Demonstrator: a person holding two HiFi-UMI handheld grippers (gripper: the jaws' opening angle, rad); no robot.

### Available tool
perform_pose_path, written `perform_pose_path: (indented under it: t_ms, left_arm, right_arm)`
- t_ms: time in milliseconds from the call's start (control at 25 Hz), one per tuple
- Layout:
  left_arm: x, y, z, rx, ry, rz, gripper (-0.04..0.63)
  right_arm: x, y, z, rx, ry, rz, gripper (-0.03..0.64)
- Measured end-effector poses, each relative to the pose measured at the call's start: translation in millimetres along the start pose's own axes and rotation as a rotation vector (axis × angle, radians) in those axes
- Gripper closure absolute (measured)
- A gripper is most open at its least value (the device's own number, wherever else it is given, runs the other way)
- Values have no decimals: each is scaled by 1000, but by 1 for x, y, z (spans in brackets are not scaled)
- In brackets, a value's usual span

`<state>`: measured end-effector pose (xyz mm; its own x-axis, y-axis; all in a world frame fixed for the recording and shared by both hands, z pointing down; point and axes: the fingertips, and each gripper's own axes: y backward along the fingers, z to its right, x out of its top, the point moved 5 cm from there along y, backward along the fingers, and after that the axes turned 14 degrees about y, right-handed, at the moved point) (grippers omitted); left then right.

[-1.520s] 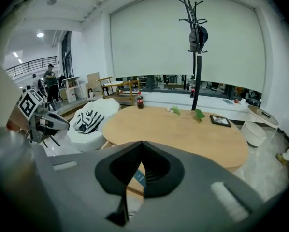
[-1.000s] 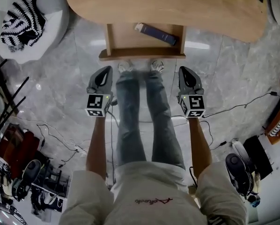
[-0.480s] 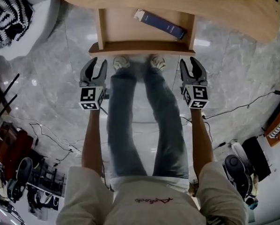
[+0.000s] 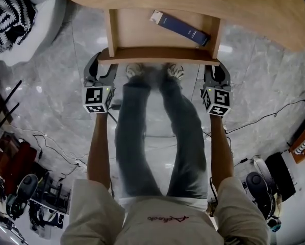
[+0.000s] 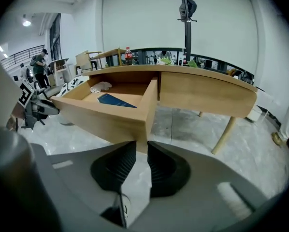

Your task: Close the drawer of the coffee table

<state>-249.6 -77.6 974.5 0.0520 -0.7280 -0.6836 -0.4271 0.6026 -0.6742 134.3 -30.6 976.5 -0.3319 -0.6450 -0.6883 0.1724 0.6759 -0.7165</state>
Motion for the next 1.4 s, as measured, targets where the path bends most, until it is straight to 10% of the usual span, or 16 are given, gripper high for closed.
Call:
perform_pose_path:
  t_ms: [1400]
  left_arm:
    - [124,-58,-19,34,11,82,344]
  right_arm:
    - [95,-61,57,-35,-65,75,534]
